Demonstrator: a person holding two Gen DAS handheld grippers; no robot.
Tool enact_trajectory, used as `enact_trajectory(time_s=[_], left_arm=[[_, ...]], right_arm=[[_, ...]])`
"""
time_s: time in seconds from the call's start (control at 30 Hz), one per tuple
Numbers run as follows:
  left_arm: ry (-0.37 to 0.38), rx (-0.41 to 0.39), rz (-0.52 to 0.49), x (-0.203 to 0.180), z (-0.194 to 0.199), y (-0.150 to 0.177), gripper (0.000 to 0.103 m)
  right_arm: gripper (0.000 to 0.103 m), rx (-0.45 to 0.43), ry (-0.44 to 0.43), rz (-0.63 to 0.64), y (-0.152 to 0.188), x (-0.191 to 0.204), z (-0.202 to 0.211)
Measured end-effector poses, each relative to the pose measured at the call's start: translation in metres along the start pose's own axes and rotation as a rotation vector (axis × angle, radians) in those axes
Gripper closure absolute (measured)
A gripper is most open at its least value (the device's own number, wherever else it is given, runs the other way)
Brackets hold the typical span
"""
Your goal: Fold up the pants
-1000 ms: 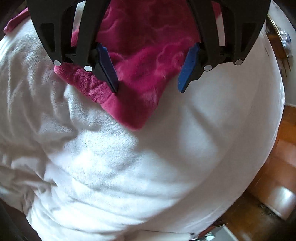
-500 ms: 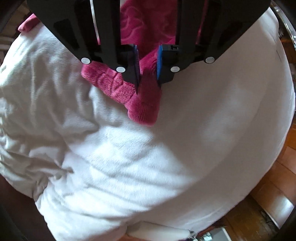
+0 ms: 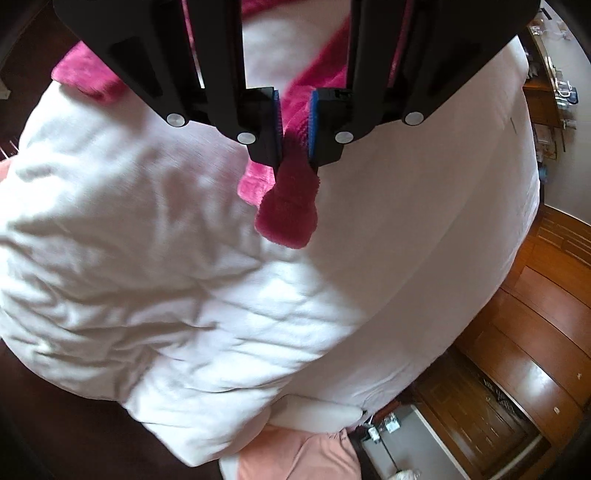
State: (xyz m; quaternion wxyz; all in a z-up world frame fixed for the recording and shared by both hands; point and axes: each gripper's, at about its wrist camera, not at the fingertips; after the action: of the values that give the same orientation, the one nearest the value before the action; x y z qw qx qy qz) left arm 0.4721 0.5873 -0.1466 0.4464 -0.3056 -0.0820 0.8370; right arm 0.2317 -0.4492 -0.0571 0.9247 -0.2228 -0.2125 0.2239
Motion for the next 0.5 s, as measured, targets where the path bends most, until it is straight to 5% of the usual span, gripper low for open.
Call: enact_trajectory(time_s=[0.5], left_arm=[[0.161, -0.026, -0.062, 0.048, 0.077, 0.051, 0.079]], right_arm=[[0.093, 0.037, 0.075, -0.109, 0.102, -0.151, 0.07]])
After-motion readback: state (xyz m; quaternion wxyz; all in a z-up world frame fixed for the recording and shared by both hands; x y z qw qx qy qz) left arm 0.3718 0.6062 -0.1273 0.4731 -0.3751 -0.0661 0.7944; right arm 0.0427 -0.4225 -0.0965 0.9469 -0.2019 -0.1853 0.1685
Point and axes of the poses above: each gripper's, at about its wrist camera, not at the fingertips, and z roughly against the way its jaws point, x to its left, y to its underside, and after that the axes turned 9 degrees about -x, right-handed
